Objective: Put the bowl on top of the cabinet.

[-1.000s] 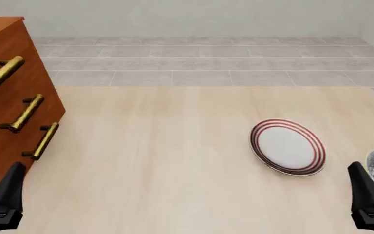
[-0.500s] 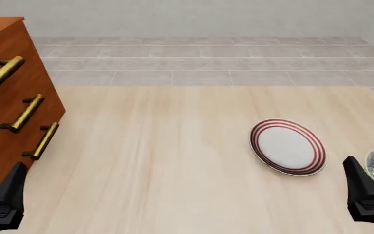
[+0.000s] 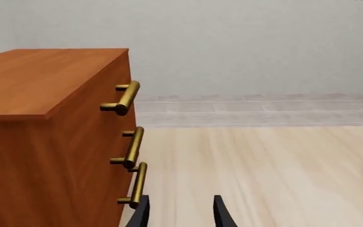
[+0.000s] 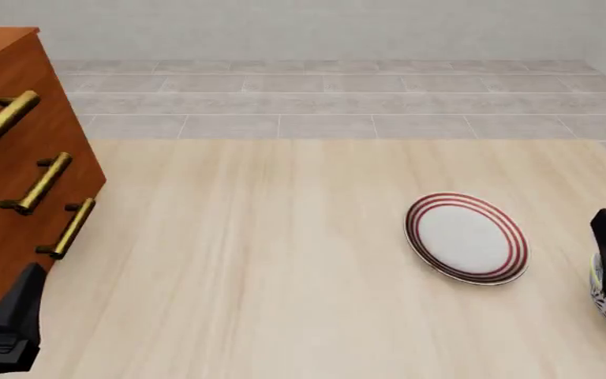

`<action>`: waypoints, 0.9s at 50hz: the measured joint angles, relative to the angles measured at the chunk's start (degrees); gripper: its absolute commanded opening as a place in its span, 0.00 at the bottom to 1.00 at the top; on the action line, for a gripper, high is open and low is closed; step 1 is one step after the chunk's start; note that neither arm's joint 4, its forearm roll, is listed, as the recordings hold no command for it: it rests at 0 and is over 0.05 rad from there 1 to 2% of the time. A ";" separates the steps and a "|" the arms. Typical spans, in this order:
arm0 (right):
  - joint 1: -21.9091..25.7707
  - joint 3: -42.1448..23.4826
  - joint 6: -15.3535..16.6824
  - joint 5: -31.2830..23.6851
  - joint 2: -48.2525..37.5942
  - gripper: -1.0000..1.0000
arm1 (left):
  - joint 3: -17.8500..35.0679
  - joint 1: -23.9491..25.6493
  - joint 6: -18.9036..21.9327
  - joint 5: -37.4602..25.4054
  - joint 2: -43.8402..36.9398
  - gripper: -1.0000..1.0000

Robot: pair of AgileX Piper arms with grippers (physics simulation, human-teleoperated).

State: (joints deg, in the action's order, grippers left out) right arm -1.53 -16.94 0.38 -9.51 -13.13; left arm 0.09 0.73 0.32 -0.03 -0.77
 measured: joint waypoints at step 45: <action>-14.62 -16.64 -2.40 -16.58 -20.81 1.00 | 0.01 0.13 -0.94 0.23 -0.42 1.00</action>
State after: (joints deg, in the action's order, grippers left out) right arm -16.14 -33.58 -2.03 -26.10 -33.94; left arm 0.10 0.86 -0.62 0.20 -1.19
